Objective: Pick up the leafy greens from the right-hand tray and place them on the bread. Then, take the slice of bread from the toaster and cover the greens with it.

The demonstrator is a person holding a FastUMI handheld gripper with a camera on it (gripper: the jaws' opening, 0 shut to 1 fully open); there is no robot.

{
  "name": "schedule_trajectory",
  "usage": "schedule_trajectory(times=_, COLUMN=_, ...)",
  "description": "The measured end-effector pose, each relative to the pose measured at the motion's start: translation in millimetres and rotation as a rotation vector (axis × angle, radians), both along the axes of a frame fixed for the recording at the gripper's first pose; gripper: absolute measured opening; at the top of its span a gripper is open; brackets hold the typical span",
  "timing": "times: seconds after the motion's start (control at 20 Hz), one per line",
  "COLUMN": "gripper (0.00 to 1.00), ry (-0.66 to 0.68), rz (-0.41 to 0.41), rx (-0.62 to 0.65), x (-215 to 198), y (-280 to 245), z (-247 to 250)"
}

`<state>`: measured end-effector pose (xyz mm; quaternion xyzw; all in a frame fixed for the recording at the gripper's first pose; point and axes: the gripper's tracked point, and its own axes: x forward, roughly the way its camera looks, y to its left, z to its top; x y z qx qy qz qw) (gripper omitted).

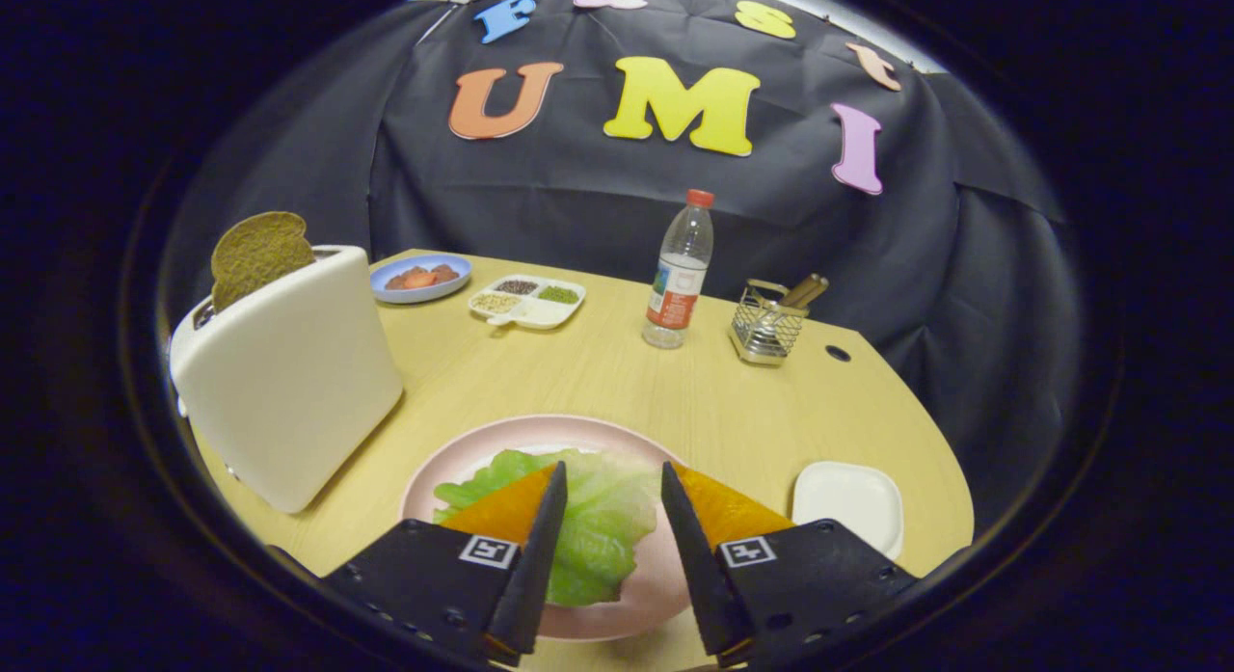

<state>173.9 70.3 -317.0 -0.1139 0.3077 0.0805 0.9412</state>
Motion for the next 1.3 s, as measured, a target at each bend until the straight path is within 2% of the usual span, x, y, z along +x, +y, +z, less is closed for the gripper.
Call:
schedule_trajectory(times=0.25, gripper=0.98, ry=-0.095, rz=0.024, rx=0.000, x=-20, y=14, z=56)
schedule_trajectory(times=0.35, gripper=0.96, ry=-0.123, rz=0.022, rx=0.038, x=-27, y=28, z=83)
schedule_trajectory(times=0.6, gripper=0.96, ry=-0.199, rz=0.103, rx=0.062, x=-47, y=83, z=144)
schedule_trajectory(times=0.85, gripper=0.96, ry=-0.236, rz=0.151, rx=0.106, x=-56, y=147, z=182)
schedule_trajectory(times=1.05, gripper=0.96, ry=-0.230, rz=0.144, rx=0.145, x=-53, y=188, z=184)
schedule_trajectory(times=1.3, gripper=0.96, ry=-0.125, rz=0.103, rx=0.190, x=-37, y=231, z=149)
